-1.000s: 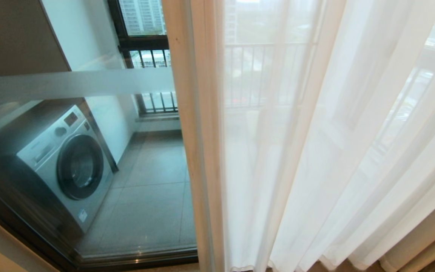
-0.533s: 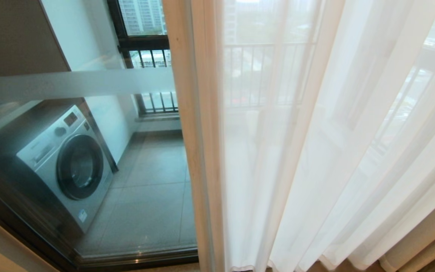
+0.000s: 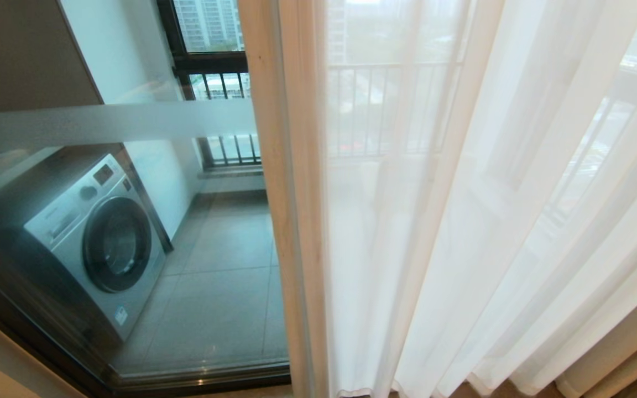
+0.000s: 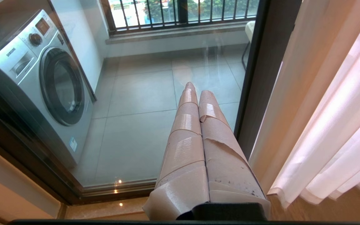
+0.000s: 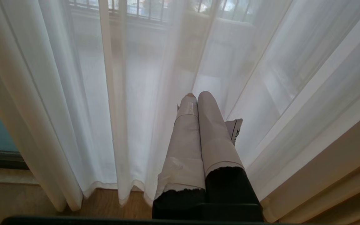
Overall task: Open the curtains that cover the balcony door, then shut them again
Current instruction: Pull the inner curtains open on both sides
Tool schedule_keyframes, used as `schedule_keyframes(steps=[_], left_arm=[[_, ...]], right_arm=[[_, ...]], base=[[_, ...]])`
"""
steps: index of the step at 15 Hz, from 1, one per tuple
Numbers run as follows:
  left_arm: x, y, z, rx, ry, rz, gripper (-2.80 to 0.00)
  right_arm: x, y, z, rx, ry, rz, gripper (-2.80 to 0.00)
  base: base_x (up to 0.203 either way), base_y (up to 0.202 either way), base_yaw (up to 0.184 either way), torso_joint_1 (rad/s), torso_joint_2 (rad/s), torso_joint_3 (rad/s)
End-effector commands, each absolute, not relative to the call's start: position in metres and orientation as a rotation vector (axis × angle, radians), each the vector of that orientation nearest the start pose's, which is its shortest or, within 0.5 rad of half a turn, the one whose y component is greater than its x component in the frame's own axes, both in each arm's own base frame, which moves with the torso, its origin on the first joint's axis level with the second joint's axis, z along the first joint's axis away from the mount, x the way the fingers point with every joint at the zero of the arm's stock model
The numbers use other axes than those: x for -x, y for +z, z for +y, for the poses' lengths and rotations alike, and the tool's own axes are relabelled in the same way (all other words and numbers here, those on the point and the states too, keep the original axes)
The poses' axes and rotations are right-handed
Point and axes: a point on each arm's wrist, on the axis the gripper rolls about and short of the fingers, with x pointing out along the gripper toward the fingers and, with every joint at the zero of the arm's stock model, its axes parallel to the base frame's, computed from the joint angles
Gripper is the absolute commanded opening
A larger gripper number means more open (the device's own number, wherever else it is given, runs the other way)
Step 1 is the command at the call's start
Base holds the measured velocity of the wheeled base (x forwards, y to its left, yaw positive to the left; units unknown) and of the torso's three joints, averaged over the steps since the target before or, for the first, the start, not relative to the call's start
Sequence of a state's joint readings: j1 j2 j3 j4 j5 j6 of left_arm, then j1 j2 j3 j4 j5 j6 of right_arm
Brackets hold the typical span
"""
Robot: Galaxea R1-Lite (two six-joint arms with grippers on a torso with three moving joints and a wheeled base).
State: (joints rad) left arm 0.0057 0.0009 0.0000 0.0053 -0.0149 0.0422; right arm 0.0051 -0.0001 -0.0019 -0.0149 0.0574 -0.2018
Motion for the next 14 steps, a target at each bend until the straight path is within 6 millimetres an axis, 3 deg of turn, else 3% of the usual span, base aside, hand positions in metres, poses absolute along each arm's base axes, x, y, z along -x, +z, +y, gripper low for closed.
schedule_keyframes(steps=[1, 5, 7, 10, 14], left_arm=[[0.023, 0.075, 0.000, -0.043, -0.009, 0.007, -2.80], [0.023, 0.075, 0.000, -0.043, -0.009, 0.006, -2.80], [0.023, 0.075, 0.000, -0.042, -0.009, 0.006, -2.80], [0.023, 0.075, 0.000, -0.042, -0.009, 0.006, -2.80], [0.023, 0.075, 0.000, -0.043, -0.009, 0.005, -2.80]], right_arm=[[0.024, 0.083, 0.001, 0.226, 0.071, -0.049, -2.80], [0.036, 0.117, 0.008, 0.240, 0.379, -0.136, -2.80], [0.028, 0.134, 0.010, 0.229, 0.463, -0.083, -2.80], [-0.001, 0.175, 0.011, 0.208, 0.590, -0.009, -2.80], [-0.062, 0.233, 0.022, 0.201, 0.699, 0.041, -2.80]], base=[[0.000, 0.000, 0.000, 0.000, 0.00, 0.000], [0.000, 0.000, 0.000, 0.000, 0.00, 0.000], [0.000, 0.000, 0.000, 0.000, 0.00, 0.000], [0.000, 0.000, 0.000, 0.000, 0.00, 0.000], [0.000, 0.000, 0.000, 0.000, 0.00, 0.000]])
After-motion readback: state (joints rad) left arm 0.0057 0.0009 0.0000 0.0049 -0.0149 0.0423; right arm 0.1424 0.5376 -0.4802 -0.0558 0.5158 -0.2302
